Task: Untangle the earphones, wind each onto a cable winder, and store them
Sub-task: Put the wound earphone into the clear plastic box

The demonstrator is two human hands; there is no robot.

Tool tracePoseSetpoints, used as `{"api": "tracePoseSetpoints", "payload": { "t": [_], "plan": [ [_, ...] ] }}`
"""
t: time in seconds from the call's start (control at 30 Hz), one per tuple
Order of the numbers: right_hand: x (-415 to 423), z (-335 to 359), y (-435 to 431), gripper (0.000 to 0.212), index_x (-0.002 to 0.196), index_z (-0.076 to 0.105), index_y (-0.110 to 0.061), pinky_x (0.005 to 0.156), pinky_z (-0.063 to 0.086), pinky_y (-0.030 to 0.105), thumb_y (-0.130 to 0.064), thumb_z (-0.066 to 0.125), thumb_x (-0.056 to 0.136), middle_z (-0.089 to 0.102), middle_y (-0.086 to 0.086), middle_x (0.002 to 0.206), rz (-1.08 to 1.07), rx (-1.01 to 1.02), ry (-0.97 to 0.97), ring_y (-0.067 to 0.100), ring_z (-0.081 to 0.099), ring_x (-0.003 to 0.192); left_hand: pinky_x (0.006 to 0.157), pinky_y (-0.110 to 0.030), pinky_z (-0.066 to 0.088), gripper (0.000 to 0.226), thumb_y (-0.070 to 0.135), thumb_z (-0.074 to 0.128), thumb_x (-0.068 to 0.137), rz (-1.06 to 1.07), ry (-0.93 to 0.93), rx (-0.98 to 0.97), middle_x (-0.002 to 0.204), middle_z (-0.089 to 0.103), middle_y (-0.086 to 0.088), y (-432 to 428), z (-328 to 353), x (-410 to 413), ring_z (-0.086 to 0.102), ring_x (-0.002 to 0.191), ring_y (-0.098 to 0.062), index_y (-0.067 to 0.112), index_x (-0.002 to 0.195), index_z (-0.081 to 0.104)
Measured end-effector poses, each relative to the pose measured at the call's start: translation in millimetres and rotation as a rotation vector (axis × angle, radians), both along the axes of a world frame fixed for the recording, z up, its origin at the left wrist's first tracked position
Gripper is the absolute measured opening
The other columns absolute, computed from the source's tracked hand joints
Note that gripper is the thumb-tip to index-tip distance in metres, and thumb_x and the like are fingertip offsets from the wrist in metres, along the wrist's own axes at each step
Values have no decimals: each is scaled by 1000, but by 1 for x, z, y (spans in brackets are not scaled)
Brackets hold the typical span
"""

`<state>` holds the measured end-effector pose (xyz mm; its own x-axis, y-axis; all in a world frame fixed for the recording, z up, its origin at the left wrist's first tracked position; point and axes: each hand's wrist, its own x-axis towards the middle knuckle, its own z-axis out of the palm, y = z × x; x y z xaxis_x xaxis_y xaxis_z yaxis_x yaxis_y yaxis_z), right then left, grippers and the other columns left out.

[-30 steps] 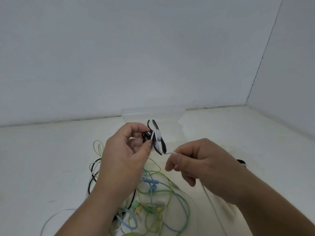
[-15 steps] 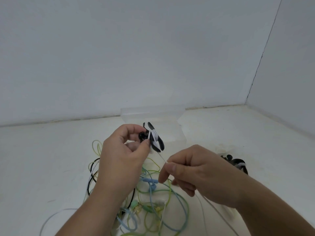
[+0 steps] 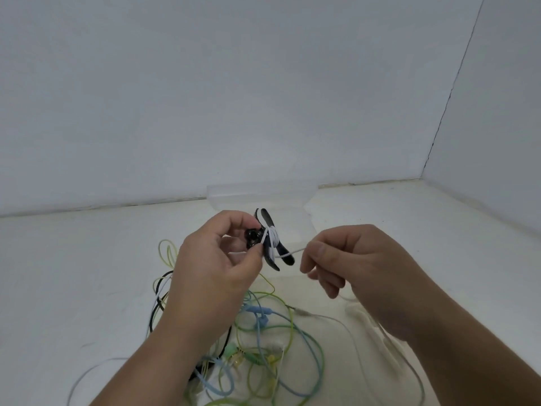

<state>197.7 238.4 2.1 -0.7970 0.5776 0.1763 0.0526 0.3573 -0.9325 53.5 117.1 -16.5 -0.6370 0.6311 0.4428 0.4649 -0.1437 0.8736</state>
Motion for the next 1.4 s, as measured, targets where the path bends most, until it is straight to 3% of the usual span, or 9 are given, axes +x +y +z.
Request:
{"api": "tracePoseSetpoints", "payload": {
  "t": [0.17,0.4,0.53,0.63,0.77,0.93,1.13,1.27,1.4],
  "plan": [
    [-1,2,-5,29,73,73,-14,73,54,41,-14,57,97,55,1,52,-18,10,35,14,55,56,74,-21,56,26,8,72,84,-19,208,-103,84,71,14,2,-3,4,69,84,-8,34,87,68],
    [-1,0,2,30,66,67,-15,84,51,41,-25,63,93,66,-4,66,-196,-73,123,8,62,72,72,-11,50,31,6,69,86,-159,331,-248,87,70,21,0,-3,8,68,85,-2,37,87,65],
    [-1,0,-2,23,66,65,-24,69,45,23,-37,60,84,63,4,68,-70,107,113,19,57,67,74,-24,57,27,8,67,86,-159,398,-264,91,68,22,3,-5,9,67,86,-4,35,88,65],
    [-1,0,0,29,65,64,-21,59,44,12,-29,65,93,61,-3,60,-135,98,144,7,54,57,74,-23,57,26,9,67,86,-148,371,-262,88,69,22,2,-5,9,68,86,-4,35,87,65],
    [-1,-1,6,29,71,63,-11,41,29,15,-26,59,96,44,11,52,-282,27,112,12,33,43,68,-21,57,30,0,71,86,-288,92,-231,83,74,8,-1,-1,10,72,74,-10,29,84,69],
    [-1,-4,6,34,66,61,-17,41,21,20,-28,58,97,33,9,57,-215,-42,47,13,22,45,79,-42,61,20,4,71,80,-473,-110,-119,85,73,-4,0,0,10,72,82,-22,22,89,71],
    [-6,-10,2,40,67,65,-18,47,27,26,-24,48,103,43,12,66,46,-124,-89,21,34,51,71,-21,56,19,-4,73,79,-304,-354,167,84,74,-13,6,-1,9,72,78,-19,13,89,72],
    [-9,-12,-5,35,78,68,-10,47,37,23,-28,49,101,53,9,66,172,-262,-63,17,45,48,71,-30,60,23,2,72,76,-320,-601,270,92,73,-22,9,2,13,74,91,-33,7,96,64],
    [-4,-7,2,22,87,72,-2,51,51,27,-17,57,95,65,14,70,140,-453,-55,22,62,55,69,-32,62,33,8,63,71,-294,-738,367,91,73,-20,10,9,10,74,90,-30,1,103,57]
  ]
}}
